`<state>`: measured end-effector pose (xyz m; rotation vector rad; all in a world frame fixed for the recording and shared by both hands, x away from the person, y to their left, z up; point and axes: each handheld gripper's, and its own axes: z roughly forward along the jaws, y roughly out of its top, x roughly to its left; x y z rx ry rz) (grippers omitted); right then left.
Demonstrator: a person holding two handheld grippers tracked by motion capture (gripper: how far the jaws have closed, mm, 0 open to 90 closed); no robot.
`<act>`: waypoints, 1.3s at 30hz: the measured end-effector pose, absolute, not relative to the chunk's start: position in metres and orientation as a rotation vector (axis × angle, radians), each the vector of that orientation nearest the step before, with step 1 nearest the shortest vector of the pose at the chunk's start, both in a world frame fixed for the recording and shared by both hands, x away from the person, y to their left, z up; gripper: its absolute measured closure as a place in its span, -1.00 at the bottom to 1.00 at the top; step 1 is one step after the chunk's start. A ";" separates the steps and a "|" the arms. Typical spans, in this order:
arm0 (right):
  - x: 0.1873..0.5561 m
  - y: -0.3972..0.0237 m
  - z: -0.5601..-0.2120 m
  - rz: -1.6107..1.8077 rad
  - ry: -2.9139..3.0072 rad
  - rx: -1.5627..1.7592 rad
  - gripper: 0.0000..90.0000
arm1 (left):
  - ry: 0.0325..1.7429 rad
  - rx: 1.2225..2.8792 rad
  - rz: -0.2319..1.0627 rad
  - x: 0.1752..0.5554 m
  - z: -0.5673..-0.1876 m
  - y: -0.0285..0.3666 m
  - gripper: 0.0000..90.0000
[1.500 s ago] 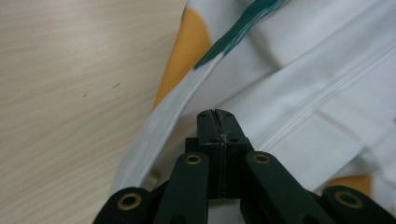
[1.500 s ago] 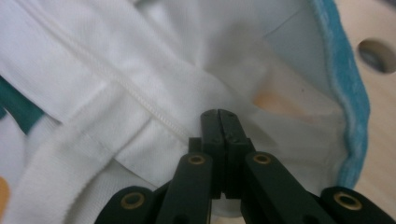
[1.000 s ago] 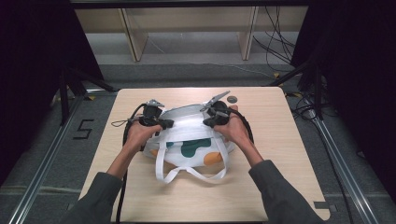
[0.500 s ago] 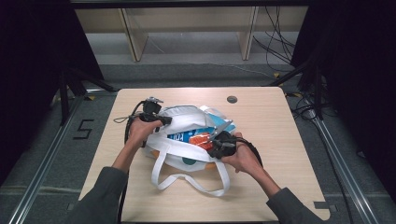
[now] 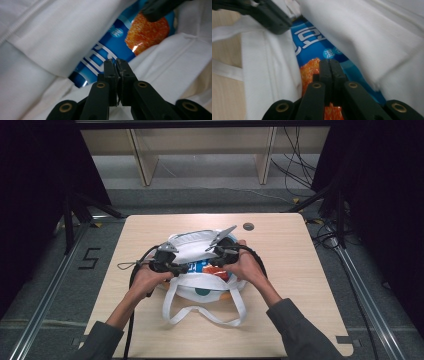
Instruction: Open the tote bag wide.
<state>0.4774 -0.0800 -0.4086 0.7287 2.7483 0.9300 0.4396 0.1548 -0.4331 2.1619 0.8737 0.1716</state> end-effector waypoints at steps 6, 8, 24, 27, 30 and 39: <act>0.521 -0.060 -0.423 0.786 2.619 0.828 1.00 | 0.859 2.198 0.090 0.415 -0.463 0.162 0.98; 0.526 -0.060 -0.423 0.784 2.612 0.867 1.00 | 0.850 2.200 0.093 0.411 -0.464 0.163 0.98; 0.546 -0.086 -0.410 0.854 2.521 1.062 1.00 | 0.815 2.161 0.196 0.407 -0.440 0.162 0.88; 0.518 -0.092 -0.404 0.902 2.579 0.909 0.98 | 0.804 2.161 0.228 0.424 -0.425 0.155 0.87; 0.485 -0.111 -0.408 0.969 2.661 0.793 1.00 | 0.843 2.190 0.267 0.460 -0.413 0.137 0.86; 0.436 -0.143 -0.433 0.872 2.794 0.714 1.00 | 1.018 2.289 0.333 0.531 -0.423 0.106 0.98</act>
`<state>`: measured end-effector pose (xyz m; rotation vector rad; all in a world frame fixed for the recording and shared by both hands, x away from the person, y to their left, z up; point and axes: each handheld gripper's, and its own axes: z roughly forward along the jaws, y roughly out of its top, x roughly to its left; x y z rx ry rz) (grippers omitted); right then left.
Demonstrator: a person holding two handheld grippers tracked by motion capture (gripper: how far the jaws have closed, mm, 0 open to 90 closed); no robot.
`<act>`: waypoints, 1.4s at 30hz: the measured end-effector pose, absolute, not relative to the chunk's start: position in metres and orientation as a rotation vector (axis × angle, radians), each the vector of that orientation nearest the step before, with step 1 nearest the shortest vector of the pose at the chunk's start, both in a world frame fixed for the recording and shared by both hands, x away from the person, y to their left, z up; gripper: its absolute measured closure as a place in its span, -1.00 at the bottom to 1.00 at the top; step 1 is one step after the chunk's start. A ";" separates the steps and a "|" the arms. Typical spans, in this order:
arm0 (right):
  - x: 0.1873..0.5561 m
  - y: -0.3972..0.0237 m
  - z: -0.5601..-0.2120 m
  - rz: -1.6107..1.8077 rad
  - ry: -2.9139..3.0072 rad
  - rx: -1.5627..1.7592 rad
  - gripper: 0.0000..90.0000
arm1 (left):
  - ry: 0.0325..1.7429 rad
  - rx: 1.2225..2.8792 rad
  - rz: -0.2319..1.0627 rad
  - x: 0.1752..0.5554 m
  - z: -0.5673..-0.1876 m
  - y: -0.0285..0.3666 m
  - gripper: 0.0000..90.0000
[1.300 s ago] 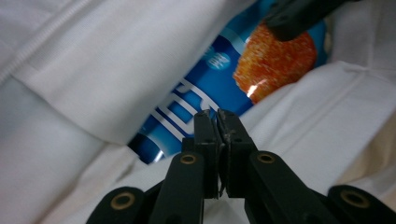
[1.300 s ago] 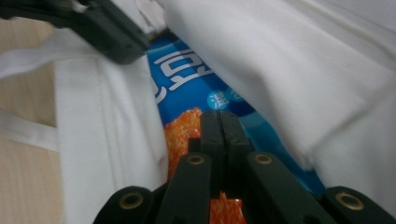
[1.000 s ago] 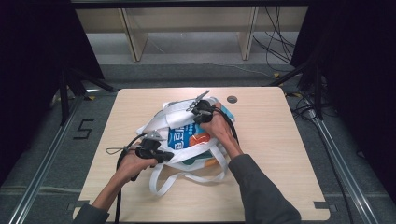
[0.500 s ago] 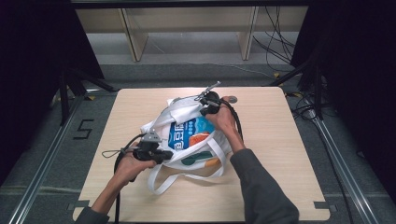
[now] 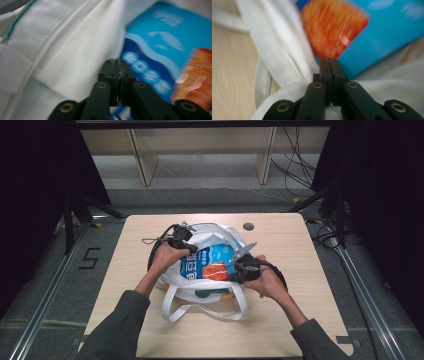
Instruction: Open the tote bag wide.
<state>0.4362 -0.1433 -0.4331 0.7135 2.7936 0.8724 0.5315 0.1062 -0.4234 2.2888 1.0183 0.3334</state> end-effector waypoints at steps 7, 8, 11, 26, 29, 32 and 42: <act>0.415 -0.156 -0.471 0.899 2.805 0.802 1.00 | 1.118 2.214 0.315 0.544 -0.432 0.109 0.98; 0.416 -0.156 -0.467 0.925 2.790 0.787 1.00 | 1.110 2.222 0.332 0.541 -0.430 0.108 0.97; 0.418 -0.160 -0.450 1.042 2.740 0.746 1.00 | 1.035 2.191 0.320 0.526 -0.422 0.109 0.93; 0.555 -0.129 -0.424 0.922 2.458 1.051 1.00 | 1.119 2.184 0.477 0.510 -0.434 0.188 0.97; 0.566 -0.137 -0.435 0.917 2.472 1.102 1.00 | 1.127 2.178 0.468 0.512 -0.441 0.188 0.98; 0.572 -0.137 -0.453 0.797 2.489 1.108 1.00 | 1.083 2.233 0.559 0.514 -0.442 0.180 0.98; 0.538 -0.147 -0.407 1.021 2.459 1.027 1.00 | 1.001 2.107 0.393 0.480 -0.417 0.182 0.91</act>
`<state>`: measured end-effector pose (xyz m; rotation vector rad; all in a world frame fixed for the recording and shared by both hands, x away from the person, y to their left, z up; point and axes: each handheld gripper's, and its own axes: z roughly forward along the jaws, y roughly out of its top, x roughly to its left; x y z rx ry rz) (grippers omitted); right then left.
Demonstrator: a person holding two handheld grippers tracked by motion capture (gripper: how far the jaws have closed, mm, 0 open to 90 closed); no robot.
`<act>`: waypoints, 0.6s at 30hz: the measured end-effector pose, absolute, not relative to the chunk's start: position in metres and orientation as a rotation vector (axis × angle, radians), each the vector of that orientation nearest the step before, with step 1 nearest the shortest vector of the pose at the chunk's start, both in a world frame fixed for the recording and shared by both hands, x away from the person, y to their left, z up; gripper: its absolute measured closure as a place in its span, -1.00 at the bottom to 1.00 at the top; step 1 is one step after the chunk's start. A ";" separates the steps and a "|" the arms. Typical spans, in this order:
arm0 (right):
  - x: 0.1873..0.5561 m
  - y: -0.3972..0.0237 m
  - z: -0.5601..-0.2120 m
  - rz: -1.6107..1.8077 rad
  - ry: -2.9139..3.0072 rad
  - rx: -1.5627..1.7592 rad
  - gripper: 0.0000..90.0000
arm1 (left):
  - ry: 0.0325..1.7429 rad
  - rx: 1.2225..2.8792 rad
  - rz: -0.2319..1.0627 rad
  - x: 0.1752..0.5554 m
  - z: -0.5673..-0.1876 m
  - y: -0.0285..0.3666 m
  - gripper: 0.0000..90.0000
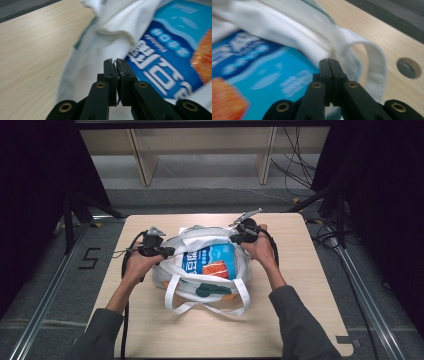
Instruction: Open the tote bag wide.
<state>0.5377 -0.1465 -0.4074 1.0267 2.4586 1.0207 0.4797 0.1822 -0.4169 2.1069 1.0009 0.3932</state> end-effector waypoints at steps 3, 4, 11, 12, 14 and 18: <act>0.519 -0.142 -0.401 1.072 2.472 0.954 1.00 | 0.963 2.114 0.371 0.470 -0.417 0.177 0.89; 0.505 -0.138 -0.401 1.099 2.494 0.897 1.00 | 0.941 2.126 0.363 0.466 -0.418 0.176 0.89; 0.437 -0.131 -0.422 1.013 2.684 0.704 1.00 | 0.904 2.149 0.288 0.453 -0.433 0.170 0.87; 0.432 -0.130 -0.429 0.981 2.724 0.686 1.00 | 0.909 2.152 0.285 0.454 -0.434 0.169 0.88; 0.417 -0.127 -0.452 0.906 2.827 0.613 1.00 | 0.910 2.178 0.293 0.456 -0.437 0.167 0.90; 0.409 -0.126 -0.462 0.886 2.840 0.644 1.00 | 0.917 2.204 0.290 0.457 -0.441 0.163 0.92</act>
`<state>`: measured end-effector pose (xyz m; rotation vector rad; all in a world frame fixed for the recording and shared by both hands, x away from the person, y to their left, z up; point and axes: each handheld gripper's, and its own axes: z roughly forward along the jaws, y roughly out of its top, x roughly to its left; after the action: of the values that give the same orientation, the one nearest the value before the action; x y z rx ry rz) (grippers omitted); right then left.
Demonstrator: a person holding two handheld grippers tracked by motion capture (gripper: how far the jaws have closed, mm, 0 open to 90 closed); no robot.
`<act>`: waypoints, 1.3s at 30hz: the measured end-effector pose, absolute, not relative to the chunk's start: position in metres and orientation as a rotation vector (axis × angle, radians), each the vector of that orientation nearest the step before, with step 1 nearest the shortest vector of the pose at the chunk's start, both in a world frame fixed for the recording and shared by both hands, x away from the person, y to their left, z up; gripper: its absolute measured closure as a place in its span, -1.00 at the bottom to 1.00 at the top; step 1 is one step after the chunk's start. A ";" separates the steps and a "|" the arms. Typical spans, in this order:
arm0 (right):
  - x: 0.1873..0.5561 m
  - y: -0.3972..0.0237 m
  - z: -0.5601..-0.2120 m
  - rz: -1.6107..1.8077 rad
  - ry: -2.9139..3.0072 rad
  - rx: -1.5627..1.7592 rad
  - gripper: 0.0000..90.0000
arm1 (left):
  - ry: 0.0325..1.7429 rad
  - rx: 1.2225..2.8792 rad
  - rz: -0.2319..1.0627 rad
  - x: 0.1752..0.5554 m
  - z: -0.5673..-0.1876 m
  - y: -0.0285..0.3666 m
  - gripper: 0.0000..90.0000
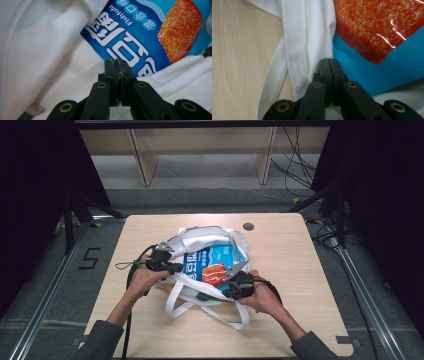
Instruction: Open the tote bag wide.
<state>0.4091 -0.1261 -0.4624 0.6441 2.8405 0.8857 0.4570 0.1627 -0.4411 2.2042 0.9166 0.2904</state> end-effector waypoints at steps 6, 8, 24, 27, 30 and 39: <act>0.424 -0.136 -0.435 1.087 2.692 0.699 1.00 | 0.852 2.236 0.266 0.440 -0.441 0.161 0.95; 0.432 -0.140 -0.428 1.114 2.636 0.740 1.00 | 0.832 2.260 0.251 0.432 -0.443 0.162 0.96; 0.446 -0.161 -0.413 1.239 2.506 0.841 1.00 | 0.854 2.145 0.296 0.421 -0.433 0.180 0.87; 0.450 -0.166 -0.409 1.231 2.455 0.856 1.00 | 0.903 2.080 0.368 0.437 -0.422 0.188 0.84; 0.457 -0.167 -0.408 1.207 2.427 0.886 1.00 | 0.980 2.026 0.411 0.457 -0.420 0.197 0.84; 0.470 -0.178 -0.441 1.114 2.430 1.022 1.00 | 1.136 2.038 0.409 0.486 -0.451 0.220 0.96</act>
<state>0.4705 -0.1779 -0.4408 1.0224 2.4295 1.1139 0.4861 0.2197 -0.4511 2.0380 1.1356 0.4089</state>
